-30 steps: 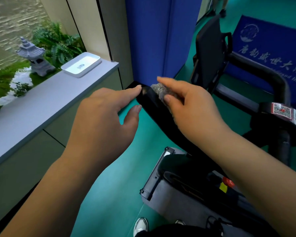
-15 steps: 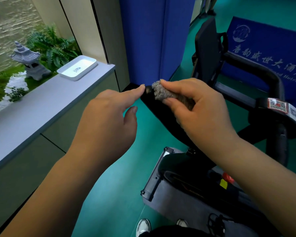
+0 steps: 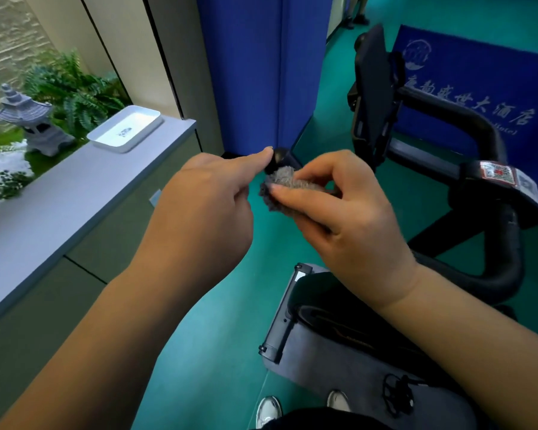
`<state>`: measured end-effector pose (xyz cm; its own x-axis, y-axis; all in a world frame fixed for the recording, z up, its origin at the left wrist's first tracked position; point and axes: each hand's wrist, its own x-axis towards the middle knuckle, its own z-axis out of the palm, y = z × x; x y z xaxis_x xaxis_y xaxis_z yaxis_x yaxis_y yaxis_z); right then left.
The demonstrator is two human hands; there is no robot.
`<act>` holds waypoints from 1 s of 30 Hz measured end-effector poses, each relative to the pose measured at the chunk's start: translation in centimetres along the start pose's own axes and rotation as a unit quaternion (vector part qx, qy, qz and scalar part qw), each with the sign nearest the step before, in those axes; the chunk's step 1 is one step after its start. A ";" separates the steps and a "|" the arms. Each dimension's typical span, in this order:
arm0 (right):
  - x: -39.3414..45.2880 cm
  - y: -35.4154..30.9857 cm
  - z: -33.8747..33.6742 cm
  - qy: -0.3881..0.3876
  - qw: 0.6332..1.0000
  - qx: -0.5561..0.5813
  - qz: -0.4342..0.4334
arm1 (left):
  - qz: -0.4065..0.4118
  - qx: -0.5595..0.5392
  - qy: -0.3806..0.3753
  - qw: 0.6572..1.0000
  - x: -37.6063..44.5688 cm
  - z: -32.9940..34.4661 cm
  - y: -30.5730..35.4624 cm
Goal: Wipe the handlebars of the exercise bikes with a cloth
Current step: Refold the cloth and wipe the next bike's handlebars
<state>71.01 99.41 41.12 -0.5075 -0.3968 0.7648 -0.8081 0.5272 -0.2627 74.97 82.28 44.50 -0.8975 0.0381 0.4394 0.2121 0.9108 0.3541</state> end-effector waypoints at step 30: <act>-7.6 0.8 -6.9 -0.064 0.975 -0.088 0.195 | 0.197 0.001 0.051 0.979 -0.7 3.1 1.5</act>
<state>76.27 108.10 39.14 -0.8088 -0.2248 0.5434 -0.4877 0.7728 -0.4061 74.66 84.87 42.14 -0.7034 0.3455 0.6212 0.5334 0.8342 0.1399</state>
